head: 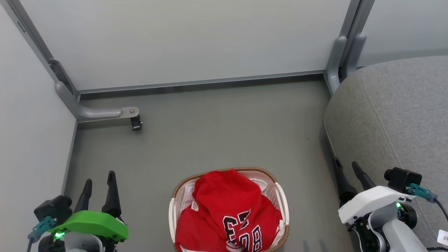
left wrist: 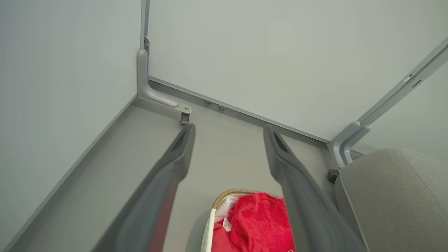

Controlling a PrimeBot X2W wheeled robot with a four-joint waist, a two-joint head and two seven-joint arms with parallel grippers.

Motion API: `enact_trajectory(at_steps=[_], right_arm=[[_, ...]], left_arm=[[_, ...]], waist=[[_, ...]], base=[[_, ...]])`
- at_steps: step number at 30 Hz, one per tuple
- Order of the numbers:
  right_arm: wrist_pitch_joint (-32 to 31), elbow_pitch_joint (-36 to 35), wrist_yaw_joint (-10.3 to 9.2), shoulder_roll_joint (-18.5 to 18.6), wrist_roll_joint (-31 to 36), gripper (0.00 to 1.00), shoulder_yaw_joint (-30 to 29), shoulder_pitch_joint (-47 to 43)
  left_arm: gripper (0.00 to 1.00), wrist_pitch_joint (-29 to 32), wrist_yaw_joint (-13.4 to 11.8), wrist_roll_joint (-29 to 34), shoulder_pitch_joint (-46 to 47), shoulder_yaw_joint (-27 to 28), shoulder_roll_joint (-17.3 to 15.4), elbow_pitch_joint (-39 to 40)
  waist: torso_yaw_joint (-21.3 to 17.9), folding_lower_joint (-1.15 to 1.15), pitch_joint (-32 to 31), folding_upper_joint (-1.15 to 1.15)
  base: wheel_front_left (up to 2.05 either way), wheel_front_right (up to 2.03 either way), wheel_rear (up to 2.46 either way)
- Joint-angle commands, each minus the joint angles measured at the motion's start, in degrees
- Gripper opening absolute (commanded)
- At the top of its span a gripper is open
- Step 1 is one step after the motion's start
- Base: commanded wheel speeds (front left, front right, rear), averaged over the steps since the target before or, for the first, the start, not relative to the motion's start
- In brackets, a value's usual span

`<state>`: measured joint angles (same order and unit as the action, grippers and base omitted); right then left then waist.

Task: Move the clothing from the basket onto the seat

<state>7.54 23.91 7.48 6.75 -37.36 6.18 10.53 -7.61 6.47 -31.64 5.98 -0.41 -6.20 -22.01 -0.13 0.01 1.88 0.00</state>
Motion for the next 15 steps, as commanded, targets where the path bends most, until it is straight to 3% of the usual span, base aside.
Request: enact_trajectory(at_steps=[1,15], right_arm=[[0.6,-0.1,0.01,0.5,2.0,1.00,0.2,1.5],[2.6,2.0,0.01,0.5,11.6,1.00,1.1,1.8]], left_arm=[[1.00,-0.5,-0.4,1.9,1.5,-0.4,-0.7,0.7],[1.00,-2.5,-1.9,10.3,0.2,-2.5,-1.9,2.0]], waist=[[0.0,0.00,0.0,0.00],[-0.2,0.00,0.2,0.00]], base=[[0.00,0.00,0.00],[0.00,0.00,0.00]])
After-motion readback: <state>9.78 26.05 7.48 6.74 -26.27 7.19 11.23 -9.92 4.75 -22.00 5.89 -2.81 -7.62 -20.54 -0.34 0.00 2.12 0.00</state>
